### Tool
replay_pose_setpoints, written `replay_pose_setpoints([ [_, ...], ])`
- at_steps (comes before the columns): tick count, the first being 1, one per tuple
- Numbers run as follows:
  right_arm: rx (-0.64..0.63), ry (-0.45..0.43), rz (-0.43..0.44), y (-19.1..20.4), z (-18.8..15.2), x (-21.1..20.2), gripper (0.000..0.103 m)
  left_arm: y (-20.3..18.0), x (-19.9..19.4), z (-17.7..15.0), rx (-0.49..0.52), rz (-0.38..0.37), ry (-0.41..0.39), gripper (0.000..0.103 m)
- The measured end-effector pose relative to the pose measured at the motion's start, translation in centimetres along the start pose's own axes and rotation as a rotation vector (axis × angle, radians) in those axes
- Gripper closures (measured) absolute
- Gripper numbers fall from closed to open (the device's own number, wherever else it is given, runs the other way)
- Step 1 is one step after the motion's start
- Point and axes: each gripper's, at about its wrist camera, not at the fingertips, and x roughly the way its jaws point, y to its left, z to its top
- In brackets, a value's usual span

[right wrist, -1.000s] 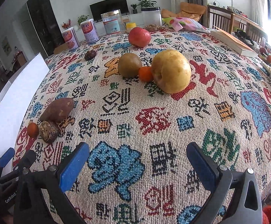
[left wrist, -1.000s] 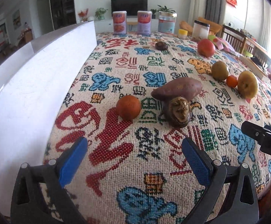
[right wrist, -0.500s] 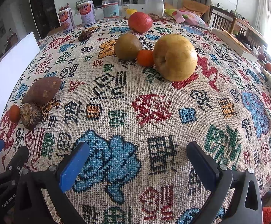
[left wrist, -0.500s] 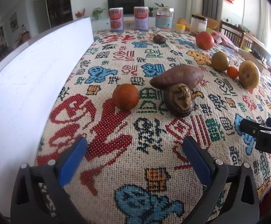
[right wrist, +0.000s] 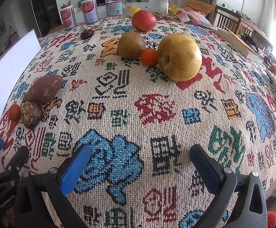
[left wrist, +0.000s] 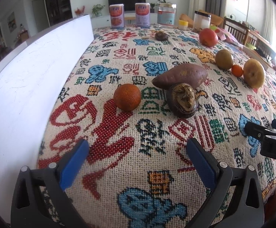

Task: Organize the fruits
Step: 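Move both grippers back over the fruit on the table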

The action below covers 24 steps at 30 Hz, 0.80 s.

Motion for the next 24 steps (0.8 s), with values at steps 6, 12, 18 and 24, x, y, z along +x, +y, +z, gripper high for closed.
replay_pose_setpoints([
  [6, -0.002, 0.005, 0.000, 0.0, -0.1, -0.1, 0.000, 0.0, 0.0, -0.1, 0.008, -0.009, -0.007, 0.001],
  [12, -0.002, 0.003, 0.000, 0.0, -0.1, -0.1, 0.000, 0.3, 0.0, 0.1, 0.019, -0.031, 0.014, 0.001],
  [18, -0.002, 0.003, 0.001, 0.0, -0.1, -0.1, 0.000, 1.1, -0.2, 0.1, 0.077, -0.115, 0.047, 0.001],
  [24, -0.001, 0.003, 0.000, 0.0, -0.1, -0.1, 0.000, 3.0, -0.1, 1.4, 0.014, -0.137, 0.051, 0.002],
])
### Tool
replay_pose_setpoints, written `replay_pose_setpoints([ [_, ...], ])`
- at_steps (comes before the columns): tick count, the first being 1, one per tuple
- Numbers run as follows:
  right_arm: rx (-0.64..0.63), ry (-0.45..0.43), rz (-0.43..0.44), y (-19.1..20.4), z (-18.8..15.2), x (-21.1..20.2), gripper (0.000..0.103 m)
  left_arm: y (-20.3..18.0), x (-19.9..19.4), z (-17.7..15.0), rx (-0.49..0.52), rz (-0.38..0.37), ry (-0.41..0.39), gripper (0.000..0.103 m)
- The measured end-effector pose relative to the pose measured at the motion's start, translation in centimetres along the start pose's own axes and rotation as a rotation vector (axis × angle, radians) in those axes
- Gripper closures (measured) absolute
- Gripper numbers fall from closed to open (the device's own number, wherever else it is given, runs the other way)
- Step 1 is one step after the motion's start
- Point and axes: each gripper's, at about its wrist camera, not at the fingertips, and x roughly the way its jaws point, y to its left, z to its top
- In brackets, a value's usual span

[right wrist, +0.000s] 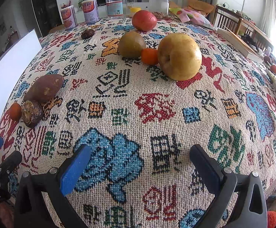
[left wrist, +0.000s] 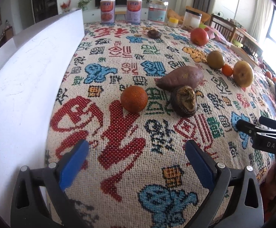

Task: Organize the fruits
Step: 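Move both grippers back over the fruit on the table, then grasp a second orange with the left gripper while the right grasps another sweet potato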

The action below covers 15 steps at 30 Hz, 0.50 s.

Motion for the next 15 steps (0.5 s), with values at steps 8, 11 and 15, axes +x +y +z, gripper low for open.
replay_pose_setpoints([
  [8, 0.000, -0.001, 0.001, 0.0, 0.0, 0.0, 0.000, 0.6, 1.1, 3.2, 0.015, 0.028, -0.013, 0.013],
  [11, 0.000, -0.001, 0.001, 0.0, 0.0, 0.0, 0.000, 0.8, 2.3, 3.5, 0.010, 0.020, 0.028, 0.027],
  [15, 0.000, -0.001, 0.001, 0.0, 0.0, 0.0, 0.000, 0.7, 2.5, 3.5, 0.014, 0.016, 0.016, 0.031],
])
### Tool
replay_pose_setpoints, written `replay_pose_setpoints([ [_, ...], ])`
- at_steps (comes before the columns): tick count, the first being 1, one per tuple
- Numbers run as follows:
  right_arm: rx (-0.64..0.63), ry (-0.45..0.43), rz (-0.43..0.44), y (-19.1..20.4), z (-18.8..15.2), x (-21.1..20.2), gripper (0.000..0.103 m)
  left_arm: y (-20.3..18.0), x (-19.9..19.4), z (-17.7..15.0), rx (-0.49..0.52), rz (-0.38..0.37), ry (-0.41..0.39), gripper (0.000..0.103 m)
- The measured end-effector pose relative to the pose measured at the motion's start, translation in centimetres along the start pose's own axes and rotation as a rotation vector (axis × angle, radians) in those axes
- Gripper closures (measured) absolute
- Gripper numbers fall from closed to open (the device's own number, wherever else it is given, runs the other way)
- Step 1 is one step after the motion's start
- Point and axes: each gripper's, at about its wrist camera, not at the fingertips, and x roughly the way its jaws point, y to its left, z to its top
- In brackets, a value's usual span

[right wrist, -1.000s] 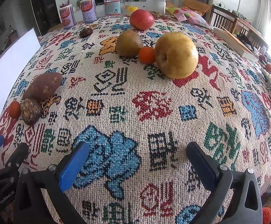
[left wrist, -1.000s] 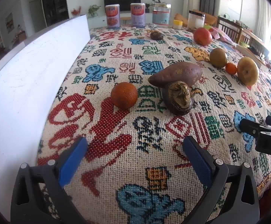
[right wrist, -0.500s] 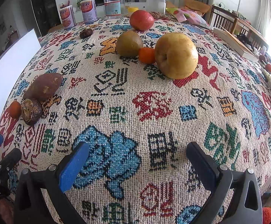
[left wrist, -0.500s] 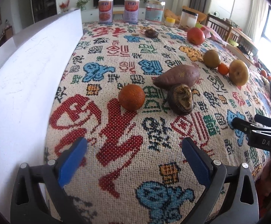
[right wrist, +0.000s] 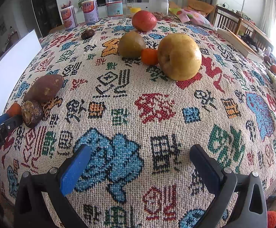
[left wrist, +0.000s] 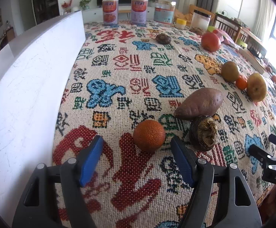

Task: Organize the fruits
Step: 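Grasp a second orange with the left gripper while the right grasps another sweet potato, then carry both fruits into the white box and open both grippers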

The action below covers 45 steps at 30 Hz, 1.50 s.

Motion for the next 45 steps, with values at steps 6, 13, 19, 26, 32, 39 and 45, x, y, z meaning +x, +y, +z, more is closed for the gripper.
replay_pose_setpoints([
  [6, 0.002, -0.001, 0.003, 0.0, 0.0, 0.0, 0.000, -0.5, -0.6, -0.3, 0.008, -0.036, -0.020, 0.073],
  [13, 0.103, -0.055, 0.278, -1.5, 0.7, -2.1, 0.017, 0.5, -2.2, -2.3, -0.040, -0.051, -0.014, 0.073],
  [19, 0.083, 0.111, 0.616, 2.8, 3.9, -0.6, 0.045, 0.8, -3.2, -3.5, -0.052, -0.073, -0.008, 0.073],
  [26, 0.074, 0.166, 0.585, 7.0, 7.3, 2.2, 0.044, 1.2, -3.8, -4.2, -0.076, -0.097, -0.004, 0.073],
  [32, 0.097, 0.214, 0.568, 10.0, 10.5, 4.8, 0.043, 0.9, -3.9, -4.3, -0.074, -0.108, -0.005, 0.073],
  [39, -0.079, 0.176, 0.404, 15.3, 12.2, 6.0, 0.047, 0.8, -4.0, -4.5, -0.073, -0.107, -0.005, 0.073],
  [45, -0.172, 0.141, 0.369, 16.9, 12.4, 6.2, 0.057, 1.0, -4.4, -4.2, -0.095, -0.135, -0.009, 0.073],
])
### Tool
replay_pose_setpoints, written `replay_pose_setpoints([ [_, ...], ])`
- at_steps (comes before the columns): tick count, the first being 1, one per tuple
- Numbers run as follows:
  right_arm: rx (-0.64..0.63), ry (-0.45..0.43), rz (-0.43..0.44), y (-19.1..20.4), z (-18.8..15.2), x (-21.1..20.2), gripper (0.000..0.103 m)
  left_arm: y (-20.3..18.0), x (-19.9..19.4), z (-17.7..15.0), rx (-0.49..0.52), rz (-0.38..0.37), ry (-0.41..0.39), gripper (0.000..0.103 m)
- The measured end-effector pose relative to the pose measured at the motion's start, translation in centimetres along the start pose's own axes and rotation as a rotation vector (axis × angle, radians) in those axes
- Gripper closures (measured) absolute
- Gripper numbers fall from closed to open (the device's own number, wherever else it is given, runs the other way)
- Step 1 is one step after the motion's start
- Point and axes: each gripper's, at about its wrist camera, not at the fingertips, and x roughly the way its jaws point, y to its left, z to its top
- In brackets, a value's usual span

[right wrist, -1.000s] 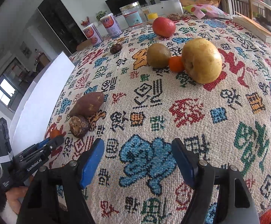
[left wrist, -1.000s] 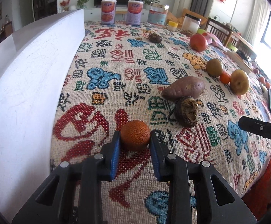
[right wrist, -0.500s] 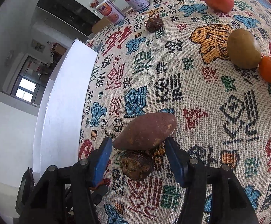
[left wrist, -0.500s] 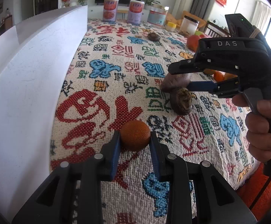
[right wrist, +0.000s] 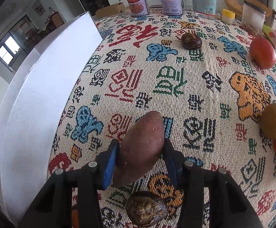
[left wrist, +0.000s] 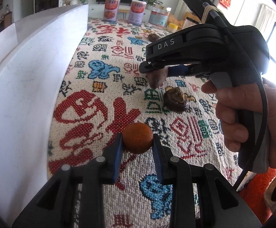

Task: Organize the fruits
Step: 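Carry both fruits into the white box and open both grippers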

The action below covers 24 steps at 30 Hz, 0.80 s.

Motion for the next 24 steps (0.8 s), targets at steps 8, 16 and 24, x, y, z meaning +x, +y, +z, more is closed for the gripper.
replay_pose_setpoints([
  [8, 0.033, -0.113, 0.160, -1.4, -2.3, -5.9, 0.057, -1.3, -4.5, 1.7, -0.007, -0.094, -0.075, 0.074],
  [16, -0.061, -0.194, 0.265, 1.8, -3.4, -13.0, 0.057, 1.0, -13.8, 4.6, -0.127, -0.231, -0.169, 0.074],
  [24, -0.288, -0.168, 0.432, 13.0, -4.5, -15.0, 0.057, 11.3, -16.7, 7.2, -0.318, 0.020, -0.209, 0.074],
])
